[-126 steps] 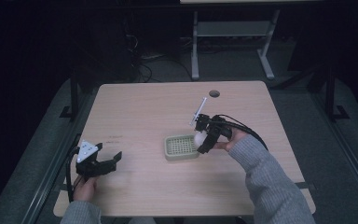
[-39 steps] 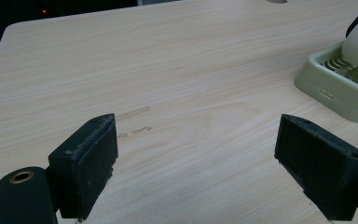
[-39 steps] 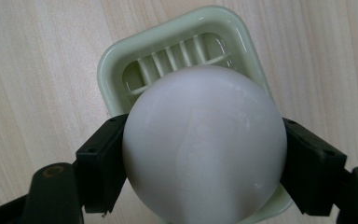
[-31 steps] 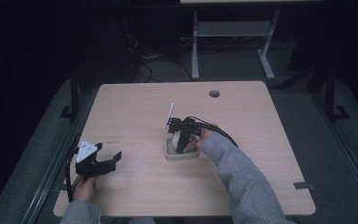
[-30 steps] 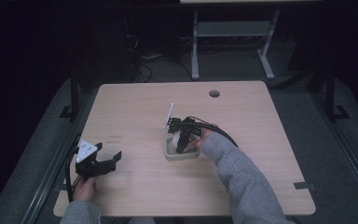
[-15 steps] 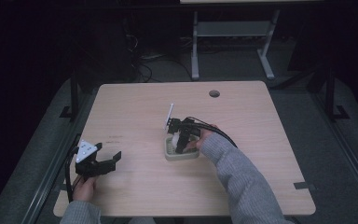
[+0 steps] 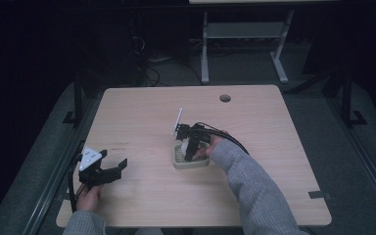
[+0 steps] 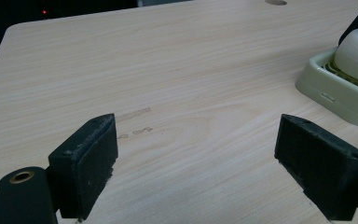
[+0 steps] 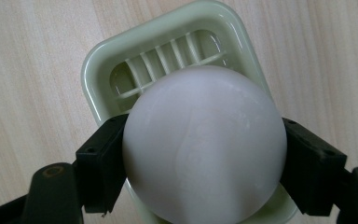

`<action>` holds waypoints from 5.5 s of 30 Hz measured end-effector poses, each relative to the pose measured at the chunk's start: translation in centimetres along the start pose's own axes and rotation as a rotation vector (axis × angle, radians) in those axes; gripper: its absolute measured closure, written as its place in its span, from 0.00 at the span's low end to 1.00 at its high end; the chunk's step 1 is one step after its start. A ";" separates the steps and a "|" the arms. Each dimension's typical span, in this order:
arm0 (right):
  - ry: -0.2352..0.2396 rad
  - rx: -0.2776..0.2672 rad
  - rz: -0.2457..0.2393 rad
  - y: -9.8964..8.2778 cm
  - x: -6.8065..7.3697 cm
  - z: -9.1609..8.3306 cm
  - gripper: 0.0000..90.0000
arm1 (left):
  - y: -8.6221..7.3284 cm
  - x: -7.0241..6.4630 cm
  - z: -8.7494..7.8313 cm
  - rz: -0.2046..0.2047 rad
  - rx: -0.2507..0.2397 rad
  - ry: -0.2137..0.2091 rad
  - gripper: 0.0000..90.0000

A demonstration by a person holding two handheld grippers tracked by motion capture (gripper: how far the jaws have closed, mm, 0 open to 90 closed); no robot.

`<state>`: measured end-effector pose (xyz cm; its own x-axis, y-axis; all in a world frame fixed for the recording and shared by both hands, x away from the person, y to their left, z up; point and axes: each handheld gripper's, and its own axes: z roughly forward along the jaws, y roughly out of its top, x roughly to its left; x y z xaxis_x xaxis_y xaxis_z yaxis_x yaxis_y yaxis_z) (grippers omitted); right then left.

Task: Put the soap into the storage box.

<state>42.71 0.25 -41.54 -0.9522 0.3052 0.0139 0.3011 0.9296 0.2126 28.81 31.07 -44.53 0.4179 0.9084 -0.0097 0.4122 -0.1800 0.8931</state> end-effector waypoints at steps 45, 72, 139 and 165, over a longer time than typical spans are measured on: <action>0.001 -0.096 0.055 -1.5 -0.1 -2.6 0.20 | 0.1 -0.2 0.1 0.006 0.003 -0.004 0.14; -0.018 -0.129 0.107 -4.6 -0.6 -4.5 0.22 | 0.1 -0.1 0.1 0.008 0.005 -0.001 0.14; -0.023 -0.155 0.243 -14.9 -0.2 -5.5 0.24 | 0.0 -0.4 0.2 0.018 0.013 -0.002 0.14; -0.024 -0.191 0.294 -20.0 1.8 -4.9 0.24 | 0.0 -0.5 0.2 0.019 0.019 -0.003 0.14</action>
<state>34.70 -18.79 -41.02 -0.8242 0.5607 0.0794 0.5447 0.7466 0.3819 28.78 30.56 -44.63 0.4286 0.9035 0.0055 0.4198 -0.2045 0.8843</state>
